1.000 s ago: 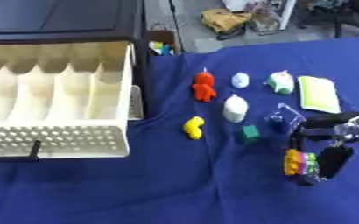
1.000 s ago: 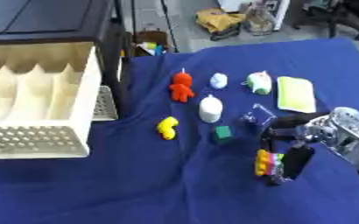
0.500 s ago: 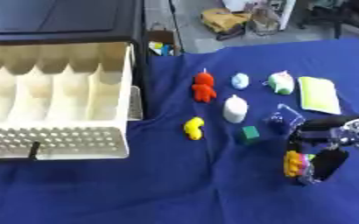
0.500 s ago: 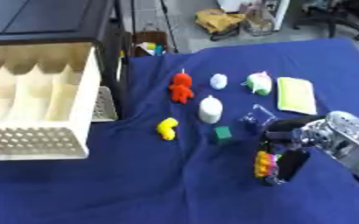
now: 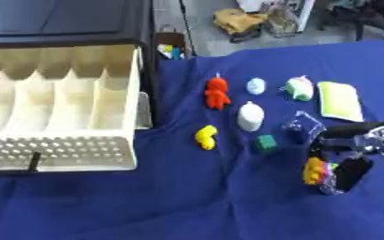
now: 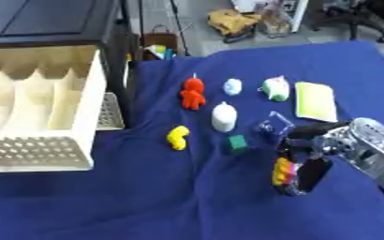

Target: Pick up objects from table and place into drawer.

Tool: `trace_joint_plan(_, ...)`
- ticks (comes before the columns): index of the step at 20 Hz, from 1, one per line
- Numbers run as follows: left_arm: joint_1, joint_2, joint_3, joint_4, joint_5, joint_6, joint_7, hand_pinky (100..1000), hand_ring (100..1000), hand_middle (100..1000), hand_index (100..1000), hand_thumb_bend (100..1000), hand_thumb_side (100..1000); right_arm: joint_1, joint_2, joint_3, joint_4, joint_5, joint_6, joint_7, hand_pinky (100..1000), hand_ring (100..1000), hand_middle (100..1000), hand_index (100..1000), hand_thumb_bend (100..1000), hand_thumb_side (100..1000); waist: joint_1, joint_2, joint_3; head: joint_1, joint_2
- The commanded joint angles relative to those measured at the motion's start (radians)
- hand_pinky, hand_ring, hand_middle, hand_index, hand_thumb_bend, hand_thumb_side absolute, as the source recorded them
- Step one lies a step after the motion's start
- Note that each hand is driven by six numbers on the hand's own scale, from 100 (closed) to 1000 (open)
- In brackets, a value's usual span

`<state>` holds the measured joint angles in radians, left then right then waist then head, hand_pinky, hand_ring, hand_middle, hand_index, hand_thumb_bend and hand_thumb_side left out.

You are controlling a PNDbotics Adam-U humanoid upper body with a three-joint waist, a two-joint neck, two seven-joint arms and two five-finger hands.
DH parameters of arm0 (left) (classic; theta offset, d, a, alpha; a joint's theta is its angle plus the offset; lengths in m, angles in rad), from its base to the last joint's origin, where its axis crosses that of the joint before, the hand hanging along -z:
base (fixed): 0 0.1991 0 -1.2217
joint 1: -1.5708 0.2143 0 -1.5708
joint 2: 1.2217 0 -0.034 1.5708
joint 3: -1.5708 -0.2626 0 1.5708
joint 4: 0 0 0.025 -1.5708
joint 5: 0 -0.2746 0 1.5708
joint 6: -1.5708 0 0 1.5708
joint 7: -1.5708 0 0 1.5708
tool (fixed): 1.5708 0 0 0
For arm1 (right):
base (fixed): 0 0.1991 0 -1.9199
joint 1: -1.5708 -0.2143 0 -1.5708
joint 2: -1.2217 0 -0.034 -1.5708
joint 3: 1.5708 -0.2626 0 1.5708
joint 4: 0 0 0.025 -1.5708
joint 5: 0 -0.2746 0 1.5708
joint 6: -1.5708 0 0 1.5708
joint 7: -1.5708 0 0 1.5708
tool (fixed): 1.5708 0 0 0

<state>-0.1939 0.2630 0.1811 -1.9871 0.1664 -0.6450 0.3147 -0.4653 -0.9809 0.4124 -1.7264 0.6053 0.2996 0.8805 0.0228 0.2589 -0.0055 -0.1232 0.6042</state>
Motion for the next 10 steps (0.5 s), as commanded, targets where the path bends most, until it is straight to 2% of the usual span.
trace_joint_plan(1, -0.007, 0.011, 0.0, -0.013, -0.003, 0.0, -0.002, 452, 664, 603, 799, 267, 983, -0.012, -0.035, -0.022, -0.021, 0.007, 0.014, -0.007, 733, 851, 517, 613, 199, 325, -0.004, -0.015, -0.001, -0.004, -0.011)
trace_joint_plan(4, -0.007, 0.013, 0.0, -0.013, -0.003, 0.001, -0.002, 451, 664, 603, 800, 265, 982, -0.02, -0.042, -0.024, -0.032, 0.006, 0.014, -0.019, 725, 841, 506, 599, 100, 300, -0.006, -0.016, -0.001, -0.005, -0.011)
trace_joint_plan(10, -0.005, 0.015, 0.0, -0.013, -0.002, 0.0, -0.001, 451, 664, 604, 799, 262, 981, -0.043, -0.053, -0.033, -0.059, 0.009, 0.015, -0.046, 716, 833, 487, 566, 100, 292, -0.008, -0.02, -0.001, -0.005, -0.011)
